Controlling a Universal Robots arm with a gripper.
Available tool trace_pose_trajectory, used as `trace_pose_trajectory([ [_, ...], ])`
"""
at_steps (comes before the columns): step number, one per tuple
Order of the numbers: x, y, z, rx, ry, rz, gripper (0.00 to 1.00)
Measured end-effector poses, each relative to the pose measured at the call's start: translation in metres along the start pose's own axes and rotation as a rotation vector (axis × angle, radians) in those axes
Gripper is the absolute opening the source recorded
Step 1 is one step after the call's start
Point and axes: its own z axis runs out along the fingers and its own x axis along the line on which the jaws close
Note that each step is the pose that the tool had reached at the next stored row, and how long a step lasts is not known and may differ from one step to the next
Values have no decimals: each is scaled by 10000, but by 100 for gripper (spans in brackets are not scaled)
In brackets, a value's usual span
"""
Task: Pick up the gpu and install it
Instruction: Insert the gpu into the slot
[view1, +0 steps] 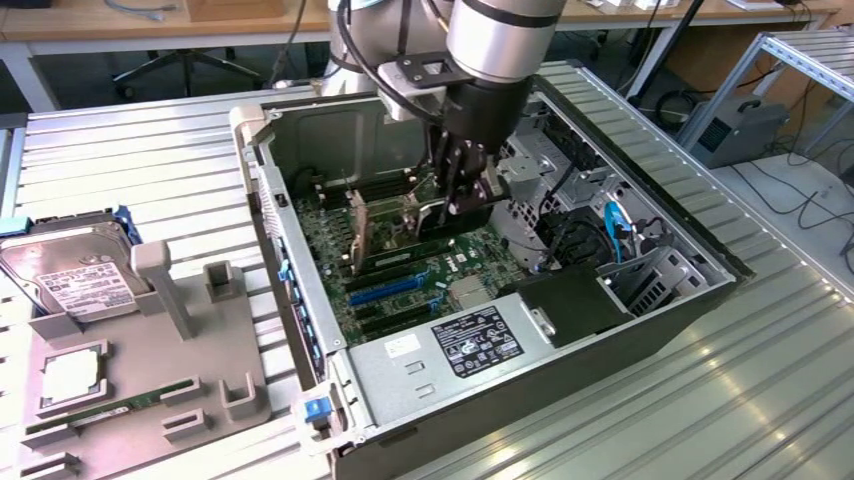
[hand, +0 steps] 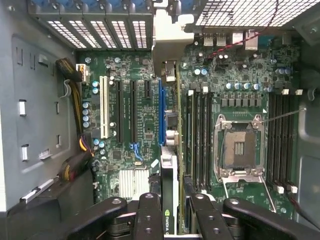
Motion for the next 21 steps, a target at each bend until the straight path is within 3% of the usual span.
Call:
trace_pose_trajectory([
  [3,3,26,123,-1,0,0,27],
  [8,6,42,240,-7,-1,0,27],
  [15,6,44,257,-7,-1,0,27],
  [21,7,137,283,-7,-1,-1,27],
])
